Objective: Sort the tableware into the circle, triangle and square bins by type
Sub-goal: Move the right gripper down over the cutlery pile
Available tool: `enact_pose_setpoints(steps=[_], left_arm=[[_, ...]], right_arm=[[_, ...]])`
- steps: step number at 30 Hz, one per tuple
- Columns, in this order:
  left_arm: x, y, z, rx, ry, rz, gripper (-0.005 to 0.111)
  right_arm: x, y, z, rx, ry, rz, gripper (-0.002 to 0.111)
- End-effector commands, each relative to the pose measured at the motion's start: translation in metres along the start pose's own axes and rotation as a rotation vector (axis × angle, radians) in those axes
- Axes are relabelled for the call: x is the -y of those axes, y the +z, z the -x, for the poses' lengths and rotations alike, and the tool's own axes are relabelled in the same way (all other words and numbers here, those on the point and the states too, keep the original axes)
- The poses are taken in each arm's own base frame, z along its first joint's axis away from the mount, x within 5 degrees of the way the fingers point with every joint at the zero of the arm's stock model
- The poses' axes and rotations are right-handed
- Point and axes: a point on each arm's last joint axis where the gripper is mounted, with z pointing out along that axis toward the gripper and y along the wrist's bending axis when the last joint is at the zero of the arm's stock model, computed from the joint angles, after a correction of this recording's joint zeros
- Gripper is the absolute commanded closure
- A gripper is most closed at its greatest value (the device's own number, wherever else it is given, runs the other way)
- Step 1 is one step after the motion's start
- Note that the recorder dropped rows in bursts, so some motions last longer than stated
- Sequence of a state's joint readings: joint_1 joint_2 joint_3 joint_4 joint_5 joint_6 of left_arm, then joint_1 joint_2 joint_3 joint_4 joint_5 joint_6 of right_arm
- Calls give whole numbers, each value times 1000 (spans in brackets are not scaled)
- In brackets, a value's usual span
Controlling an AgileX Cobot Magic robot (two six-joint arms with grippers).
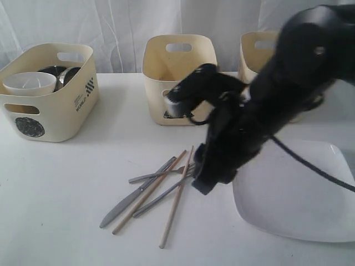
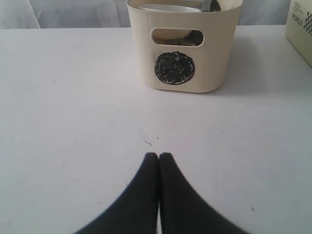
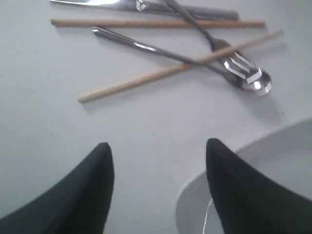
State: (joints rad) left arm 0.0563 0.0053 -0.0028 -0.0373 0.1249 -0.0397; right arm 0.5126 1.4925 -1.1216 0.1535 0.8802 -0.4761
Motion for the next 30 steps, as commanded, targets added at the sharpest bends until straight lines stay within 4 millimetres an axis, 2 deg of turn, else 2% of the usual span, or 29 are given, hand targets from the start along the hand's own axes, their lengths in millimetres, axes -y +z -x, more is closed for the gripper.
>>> enact_pose_setpoints(steps=[1, 3, 6, 14, 16, 18, 21, 24, 30], left_arm=[[0, 0, -1, 0, -10, -1, 107], [0, 0, -1, 0, -10, -1, 107], [0, 0, -1, 0, -10, -1, 107], [0, 0, -1, 0, -10, -1, 107], [0, 0, -1, 0, -10, -1, 107], [0, 0, -1, 0, -10, -1, 107], [0, 0, -1, 0, -10, -1, 107], [0, 0, -1, 0, -10, -1, 107], [0, 0, -1, 0, -10, -1, 107]], right_arm=[[-13, 43, 37, -87, -389, 88, 54], [-16, 67, 46, -159, -454, 147, 54], [-14, 93, 55, -210, -456, 183, 54], [-7, 110, 69, -168, -448, 142, 54], [-1, 113, 71, -169, -307, 118, 54], [10, 114, 73, -154, 10, 67, 54], [25, 114, 70, -155, 358, 20, 54], [34, 114, 70, -117, 551, -9, 54], [43, 119, 70, -52, 807, -79, 55]])
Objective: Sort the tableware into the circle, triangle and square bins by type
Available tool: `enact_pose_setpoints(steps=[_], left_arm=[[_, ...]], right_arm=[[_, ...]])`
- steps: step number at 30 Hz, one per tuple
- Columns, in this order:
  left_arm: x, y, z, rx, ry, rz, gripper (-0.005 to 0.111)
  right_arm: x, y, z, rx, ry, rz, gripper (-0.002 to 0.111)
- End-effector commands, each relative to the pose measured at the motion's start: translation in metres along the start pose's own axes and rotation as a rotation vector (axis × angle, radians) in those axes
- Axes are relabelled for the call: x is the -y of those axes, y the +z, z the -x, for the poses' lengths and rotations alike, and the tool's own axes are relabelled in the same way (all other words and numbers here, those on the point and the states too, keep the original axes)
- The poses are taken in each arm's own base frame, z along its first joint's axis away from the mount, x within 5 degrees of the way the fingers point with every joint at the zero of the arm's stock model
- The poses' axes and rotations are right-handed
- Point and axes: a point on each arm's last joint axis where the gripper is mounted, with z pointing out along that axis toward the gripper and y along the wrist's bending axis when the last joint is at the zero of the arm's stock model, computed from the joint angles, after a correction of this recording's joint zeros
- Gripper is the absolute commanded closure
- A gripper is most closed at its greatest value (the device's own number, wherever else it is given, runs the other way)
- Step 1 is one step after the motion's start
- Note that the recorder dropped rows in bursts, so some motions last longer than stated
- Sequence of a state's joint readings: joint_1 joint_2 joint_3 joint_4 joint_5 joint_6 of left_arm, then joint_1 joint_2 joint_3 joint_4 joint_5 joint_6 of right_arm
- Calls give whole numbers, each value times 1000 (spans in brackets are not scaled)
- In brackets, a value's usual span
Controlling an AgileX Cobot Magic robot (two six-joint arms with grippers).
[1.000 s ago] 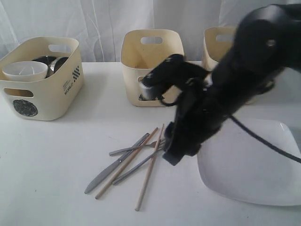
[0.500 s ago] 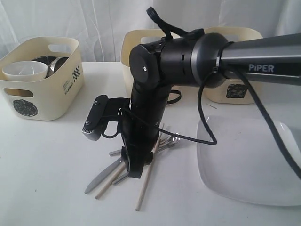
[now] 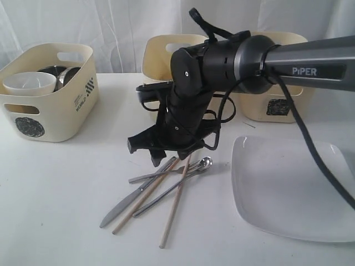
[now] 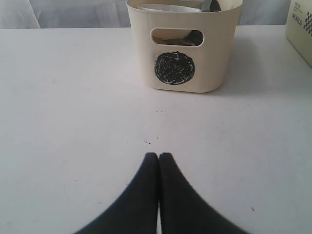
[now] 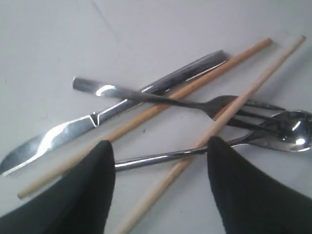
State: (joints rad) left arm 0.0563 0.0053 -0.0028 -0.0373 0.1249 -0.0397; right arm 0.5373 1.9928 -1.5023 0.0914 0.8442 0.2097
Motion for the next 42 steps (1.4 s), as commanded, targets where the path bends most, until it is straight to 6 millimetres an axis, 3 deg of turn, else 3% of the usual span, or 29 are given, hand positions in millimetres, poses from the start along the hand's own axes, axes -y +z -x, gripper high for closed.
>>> enact_pose_setpoints(steps=[1, 5, 9, 18, 24, 35, 42], left_arm=[[0, 0, -1, 0, -10, -1, 107], [0, 0, -1, 0, -10, -1, 107], [0, 0, -1, 0, -10, -1, 107], [0, 0, -1, 0, -10, -1, 107], [0, 0, -1, 0, -10, -1, 107], [0, 0, -1, 0, -10, -1, 107], [0, 0, -1, 0, -10, -1, 107]], right_arm=[[6, 3, 4, 51, 210, -17, 58], [8, 12, -3, 52, 329, -19, 71], [12, 20, -12, 23, 362, -32, 73], [17, 32, -29, 37, 396, -29, 56], [18, 36, -28, 90, 468, -8, 56], [23, 37, -33, 48, 428, -73, 56], [27, 50, -43, 15, 431, -90, 56]])
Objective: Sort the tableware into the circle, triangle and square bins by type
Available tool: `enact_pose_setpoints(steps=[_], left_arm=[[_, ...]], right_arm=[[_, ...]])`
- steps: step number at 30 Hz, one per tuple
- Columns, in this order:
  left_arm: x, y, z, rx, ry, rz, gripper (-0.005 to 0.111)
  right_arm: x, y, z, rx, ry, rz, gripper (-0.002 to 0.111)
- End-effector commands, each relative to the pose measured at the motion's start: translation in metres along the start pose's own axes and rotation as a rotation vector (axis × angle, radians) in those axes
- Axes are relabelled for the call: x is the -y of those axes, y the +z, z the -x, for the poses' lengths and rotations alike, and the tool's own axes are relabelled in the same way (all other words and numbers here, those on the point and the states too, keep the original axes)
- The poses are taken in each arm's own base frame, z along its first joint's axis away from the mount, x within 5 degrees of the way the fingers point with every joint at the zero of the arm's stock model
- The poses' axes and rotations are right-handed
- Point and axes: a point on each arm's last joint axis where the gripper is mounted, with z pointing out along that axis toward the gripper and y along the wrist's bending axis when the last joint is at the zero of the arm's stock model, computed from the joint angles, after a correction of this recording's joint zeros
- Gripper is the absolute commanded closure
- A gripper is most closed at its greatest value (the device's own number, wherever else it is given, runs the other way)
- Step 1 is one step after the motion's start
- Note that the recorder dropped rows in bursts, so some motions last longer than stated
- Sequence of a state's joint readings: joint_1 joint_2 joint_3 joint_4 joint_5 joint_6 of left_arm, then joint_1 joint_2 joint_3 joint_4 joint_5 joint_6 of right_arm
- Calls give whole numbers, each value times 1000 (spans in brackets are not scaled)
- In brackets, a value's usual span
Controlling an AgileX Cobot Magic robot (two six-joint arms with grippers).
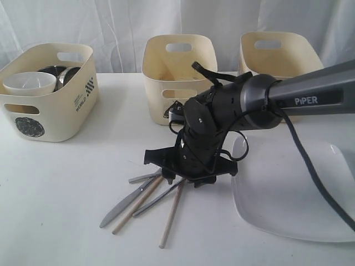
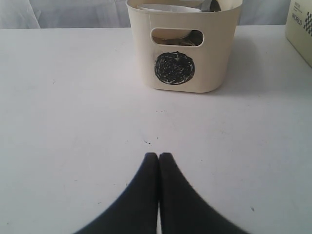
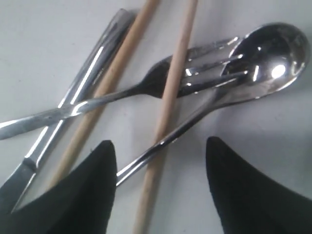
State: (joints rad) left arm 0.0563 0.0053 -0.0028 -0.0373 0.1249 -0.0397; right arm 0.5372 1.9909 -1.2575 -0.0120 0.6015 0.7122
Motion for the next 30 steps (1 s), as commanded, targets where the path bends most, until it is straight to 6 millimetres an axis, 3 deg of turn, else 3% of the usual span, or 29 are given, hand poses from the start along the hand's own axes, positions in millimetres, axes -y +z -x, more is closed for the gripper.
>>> enact_pose_setpoints(steps=[1, 5, 8, 16, 30], left_arm=[[0, 0, -1, 0, -10, -1, 107], [0, 0, -1, 0, -10, -1, 107], [0, 0, -1, 0, -10, -1, 107], [0, 0, -1, 0, -10, -1, 107], [0, 0, -1, 0, -10, -1, 107]], right_arm=[[7, 8, -2, -15, -2, -26, 56], [9, 13, -4, -27, -2, -36, 57], [9, 12, -5, -32, -7, -41, 66], [8, 2, -3, -21, -49, -31, 108], [4, -21, 2, 39, -101, 16, 108]])
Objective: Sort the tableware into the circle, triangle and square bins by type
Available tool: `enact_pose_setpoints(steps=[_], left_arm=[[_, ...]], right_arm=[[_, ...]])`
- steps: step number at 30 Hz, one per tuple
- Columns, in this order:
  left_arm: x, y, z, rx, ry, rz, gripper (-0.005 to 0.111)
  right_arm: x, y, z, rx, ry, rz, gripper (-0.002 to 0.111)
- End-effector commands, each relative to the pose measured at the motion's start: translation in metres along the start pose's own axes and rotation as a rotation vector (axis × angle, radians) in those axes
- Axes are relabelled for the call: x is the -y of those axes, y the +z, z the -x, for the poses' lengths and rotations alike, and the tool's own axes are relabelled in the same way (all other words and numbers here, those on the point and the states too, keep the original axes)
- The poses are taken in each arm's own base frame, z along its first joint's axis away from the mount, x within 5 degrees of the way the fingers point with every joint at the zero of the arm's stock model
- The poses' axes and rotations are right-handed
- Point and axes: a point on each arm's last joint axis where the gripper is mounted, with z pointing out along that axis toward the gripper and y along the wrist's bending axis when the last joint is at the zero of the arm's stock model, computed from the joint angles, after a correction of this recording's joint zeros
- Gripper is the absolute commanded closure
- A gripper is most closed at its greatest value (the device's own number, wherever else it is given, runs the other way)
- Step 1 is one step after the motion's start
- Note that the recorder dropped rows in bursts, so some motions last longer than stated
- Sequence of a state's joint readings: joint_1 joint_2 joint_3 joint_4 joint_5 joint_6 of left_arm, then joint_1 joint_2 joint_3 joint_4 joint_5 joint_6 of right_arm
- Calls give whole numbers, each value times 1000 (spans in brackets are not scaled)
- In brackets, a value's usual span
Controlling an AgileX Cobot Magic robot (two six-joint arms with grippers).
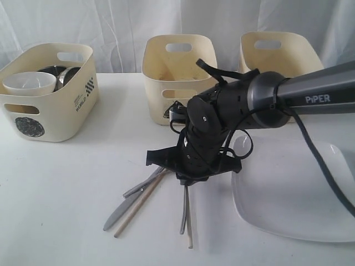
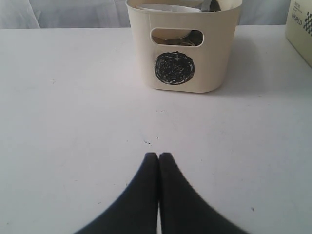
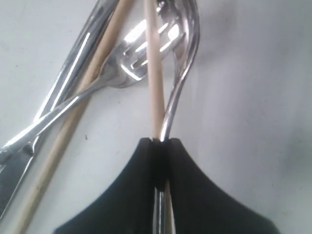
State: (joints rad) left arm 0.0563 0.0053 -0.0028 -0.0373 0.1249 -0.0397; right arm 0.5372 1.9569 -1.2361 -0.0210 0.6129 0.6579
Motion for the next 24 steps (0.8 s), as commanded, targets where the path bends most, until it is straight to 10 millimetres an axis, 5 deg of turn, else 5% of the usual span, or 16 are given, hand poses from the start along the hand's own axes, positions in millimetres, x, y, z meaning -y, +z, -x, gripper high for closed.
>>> enact_pose_setpoints(steps=[1, 18, 24], left_arm=[[0, 0, -1, 0, -10, -1, 107], [0, 0, -1, 0, -10, -1, 107], [0, 0, -1, 0, -12, -1, 107]], right_arm=[[2, -13, 5, 39, -50, 18, 108], [4, -16, 6, 41, -87, 4, 108], [11, -52, 14, 223, -57, 117, 108]])
